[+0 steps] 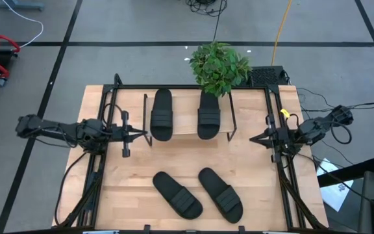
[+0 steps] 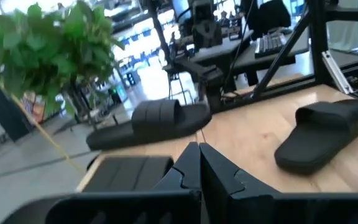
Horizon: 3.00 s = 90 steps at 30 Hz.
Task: Pick and place slides into the shelf
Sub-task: Put the black slide under the shelf
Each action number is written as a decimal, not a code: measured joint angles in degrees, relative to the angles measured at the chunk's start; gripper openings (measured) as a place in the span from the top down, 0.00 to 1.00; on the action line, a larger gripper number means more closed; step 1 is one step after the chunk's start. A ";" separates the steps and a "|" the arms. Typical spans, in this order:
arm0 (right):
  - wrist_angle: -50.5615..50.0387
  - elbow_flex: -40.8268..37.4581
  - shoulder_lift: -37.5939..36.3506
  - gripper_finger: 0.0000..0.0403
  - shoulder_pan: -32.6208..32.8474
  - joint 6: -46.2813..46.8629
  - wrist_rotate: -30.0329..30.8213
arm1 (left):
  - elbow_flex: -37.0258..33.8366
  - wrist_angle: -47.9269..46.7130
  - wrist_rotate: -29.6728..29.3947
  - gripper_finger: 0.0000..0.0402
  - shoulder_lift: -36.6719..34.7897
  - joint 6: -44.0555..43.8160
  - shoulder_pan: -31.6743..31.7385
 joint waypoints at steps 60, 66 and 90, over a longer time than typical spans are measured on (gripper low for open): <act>8.15 8.33 44.05 0.57 10.40 20.33 -9.47 | -5.89 2.77 -4.33 0.93 -4.61 1.15 2.00; 10.83 8.33 49.62 0.56 12.32 26.90 -13.81 | -5.89 2.75 -4.33 0.96 -4.59 1.15 2.00; 13.94 8.33 62.72 0.56 3.68 27.80 -30.34 | -5.91 2.18 -4.31 0.96 -4.55 -1.66 2.00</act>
